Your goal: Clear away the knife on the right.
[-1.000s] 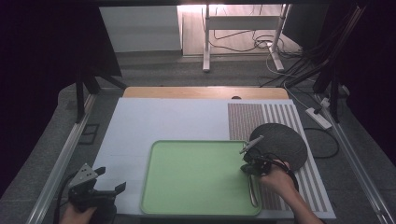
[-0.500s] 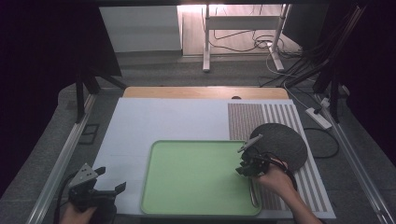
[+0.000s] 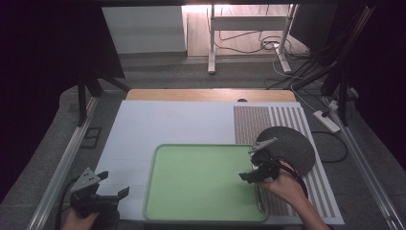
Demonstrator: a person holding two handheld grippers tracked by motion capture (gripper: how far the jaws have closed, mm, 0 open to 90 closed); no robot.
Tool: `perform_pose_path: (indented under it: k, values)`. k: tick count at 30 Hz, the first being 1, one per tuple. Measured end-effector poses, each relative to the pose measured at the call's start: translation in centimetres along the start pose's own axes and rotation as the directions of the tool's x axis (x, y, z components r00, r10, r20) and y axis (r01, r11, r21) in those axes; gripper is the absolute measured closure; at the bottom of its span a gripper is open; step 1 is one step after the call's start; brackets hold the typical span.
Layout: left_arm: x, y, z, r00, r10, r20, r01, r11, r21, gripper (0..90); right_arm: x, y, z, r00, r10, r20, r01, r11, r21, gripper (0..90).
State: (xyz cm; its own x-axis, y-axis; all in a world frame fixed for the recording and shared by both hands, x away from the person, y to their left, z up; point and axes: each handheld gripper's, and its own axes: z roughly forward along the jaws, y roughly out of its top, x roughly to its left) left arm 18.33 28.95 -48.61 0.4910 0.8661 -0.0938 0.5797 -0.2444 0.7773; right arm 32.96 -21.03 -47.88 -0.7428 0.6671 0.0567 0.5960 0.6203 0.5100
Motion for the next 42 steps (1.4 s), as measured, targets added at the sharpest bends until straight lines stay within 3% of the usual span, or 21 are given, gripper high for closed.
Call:
perform_pose_path:
  k: [3,6,8,10,12,21,23,33,42]
  values:
    - [0.0,0.0,0.0,1.0,0.0,0.0,0.0,1.0,-0.001,3.4,0.0,-0.2,-0.2,0.9998,0.006,0.019,-0.006,1.0,-0.006,14.8]
    - [0.0,0.0,0.0,1.0,0.001,0.0,-0.001,1.0,-0.002,3.4,-0.1,-0.5,-0.4,0.9999,0.009,0.008,-0.009,1.0,-0.009,14.4]
    - [0.0,0.0,0.0,1.0,0.001,0.0,-0.001,1.0,-0.002,3.4,0.0,-0.7,-0.6,0.9999,-0.012,0.011,0.012,1.0,0.002,11.5]
    - [0.0,0.0,0.0,1.0,0.0,0.001,0.0,1.0,-0.002,3.4,0.0,-0.9,-0.8,0.9994,-0.006,0.033,0.006,1.0,-0.002,11.4]
    - [0.0,0.0,0.0,1.0,0.001,0.0,-0.001,1.0,-0.002,3.4,0.0,-1.1,-0.9,0.9999,-0.006,0.016,0.006,1.0,-0.006,11.3]
    - [0.0,0.0,0.0,1.0,0.0,0.0,0.0,1.0,-0.002,3.4,0.2,-1.7,-1.5,0.9991,-0.014,0.039,0.016,0.999,-0.049,7.4]
    - [0.0,0.0,0.0,1.0,0.0,0.001,0.0,1.0,-0.002,3.4,0.1,-2.0,-1.6,0.9987,-0.02,0.047,0.023,0.998,-0.051,3.2]
    - [0.0,0.0,0.0,1.0,0.0,0.0,0.0,1.0,-0.001,3.4,0.0,-3.2,-2.4,0.9986,-0.003,0.052,0.008,0.996,-0.091,1.4]
    - [0.0,0.0,0.0,1.0,0.0,-0.001,0.0,1.0,0.0,3.4,0.2,-3.9,-3.2,0.996,-0.037,0.082,0.045,0.993,-0.111,0.0]
